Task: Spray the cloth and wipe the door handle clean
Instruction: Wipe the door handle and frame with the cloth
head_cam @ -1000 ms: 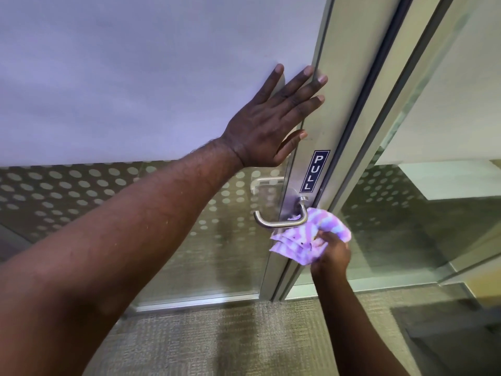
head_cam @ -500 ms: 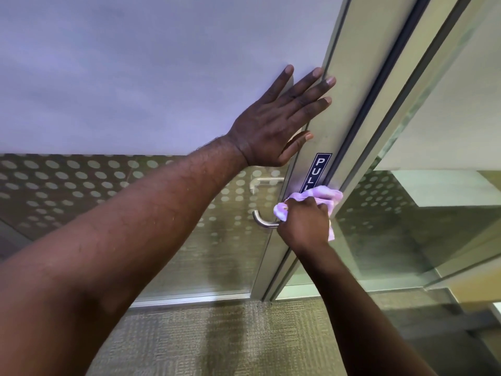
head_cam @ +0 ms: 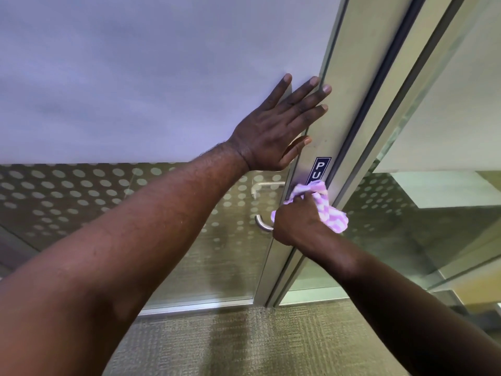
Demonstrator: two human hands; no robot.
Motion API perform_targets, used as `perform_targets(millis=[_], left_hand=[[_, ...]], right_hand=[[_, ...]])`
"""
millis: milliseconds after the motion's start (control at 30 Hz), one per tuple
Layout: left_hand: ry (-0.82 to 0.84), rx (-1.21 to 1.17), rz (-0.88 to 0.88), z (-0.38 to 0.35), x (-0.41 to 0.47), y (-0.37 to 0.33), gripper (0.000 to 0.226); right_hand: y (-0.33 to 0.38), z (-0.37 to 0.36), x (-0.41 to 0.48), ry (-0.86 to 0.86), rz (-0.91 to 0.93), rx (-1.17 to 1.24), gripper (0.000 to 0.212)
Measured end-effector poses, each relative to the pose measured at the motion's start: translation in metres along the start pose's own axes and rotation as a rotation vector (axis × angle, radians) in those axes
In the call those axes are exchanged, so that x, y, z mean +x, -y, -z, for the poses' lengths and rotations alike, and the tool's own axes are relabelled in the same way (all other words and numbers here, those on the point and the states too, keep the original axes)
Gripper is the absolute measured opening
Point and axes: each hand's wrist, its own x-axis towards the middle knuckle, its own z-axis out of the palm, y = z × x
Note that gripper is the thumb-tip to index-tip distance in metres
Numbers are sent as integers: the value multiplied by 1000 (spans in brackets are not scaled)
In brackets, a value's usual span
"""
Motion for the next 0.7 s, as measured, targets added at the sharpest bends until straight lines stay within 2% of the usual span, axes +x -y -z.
perform_targets(millis=[200, 467, 700], left_hand=[[5, 8, 9, 0, 0, 0, 55], [18, 26, 5, -2, 0, 1, 55], [5, 23, 21, -5, -2, 1, 54]], right_hand=[[-6, 5, -2, -13, 37, -107, 32], [9, 1, 10, 20, 60, -35, 48], [-4, -9, -5, -42, 0, 11, 28]])
